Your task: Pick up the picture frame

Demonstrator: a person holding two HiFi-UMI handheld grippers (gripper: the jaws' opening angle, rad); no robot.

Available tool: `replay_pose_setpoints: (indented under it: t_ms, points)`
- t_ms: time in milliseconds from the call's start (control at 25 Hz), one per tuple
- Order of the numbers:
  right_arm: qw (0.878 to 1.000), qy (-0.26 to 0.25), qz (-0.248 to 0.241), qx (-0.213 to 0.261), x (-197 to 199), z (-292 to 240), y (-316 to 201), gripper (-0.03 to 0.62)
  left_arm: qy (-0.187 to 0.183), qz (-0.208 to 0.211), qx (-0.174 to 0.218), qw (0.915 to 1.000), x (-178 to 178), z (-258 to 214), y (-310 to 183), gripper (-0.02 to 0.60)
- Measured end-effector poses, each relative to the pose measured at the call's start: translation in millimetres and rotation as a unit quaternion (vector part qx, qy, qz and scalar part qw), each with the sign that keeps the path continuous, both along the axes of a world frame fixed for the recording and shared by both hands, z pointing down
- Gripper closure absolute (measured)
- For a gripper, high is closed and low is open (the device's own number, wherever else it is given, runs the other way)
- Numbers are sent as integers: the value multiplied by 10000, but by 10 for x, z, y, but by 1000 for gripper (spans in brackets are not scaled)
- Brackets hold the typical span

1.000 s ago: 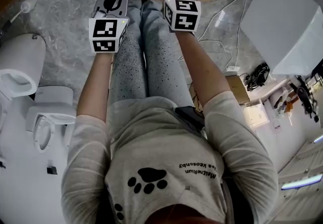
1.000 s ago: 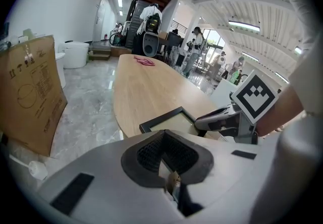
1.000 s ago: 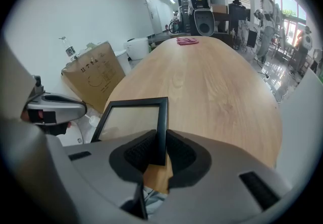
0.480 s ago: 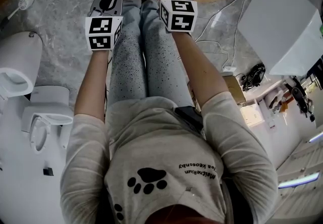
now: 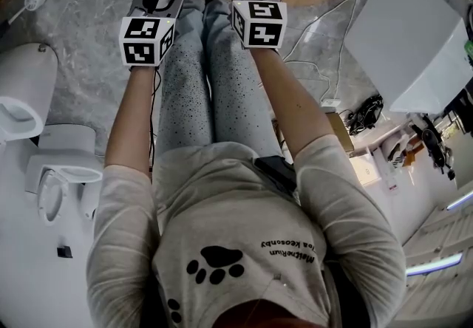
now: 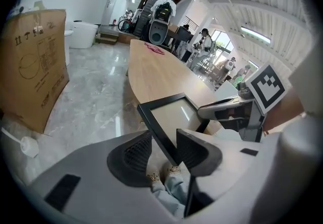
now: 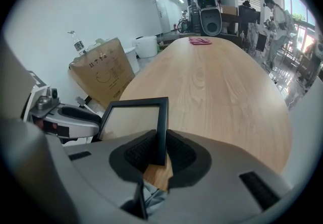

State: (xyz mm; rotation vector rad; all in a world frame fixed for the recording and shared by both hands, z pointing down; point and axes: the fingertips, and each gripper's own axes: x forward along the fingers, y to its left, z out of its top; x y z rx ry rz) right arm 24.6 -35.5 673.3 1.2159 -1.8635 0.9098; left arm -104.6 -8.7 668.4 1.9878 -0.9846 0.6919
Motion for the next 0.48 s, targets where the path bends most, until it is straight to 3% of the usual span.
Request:
replay_pose_setpoints:
  t_ms: [480]
  points:
    - [9999,-119,-79,82,-14,7,29,523,820,-140,-508,9952,38,142,-25,405]
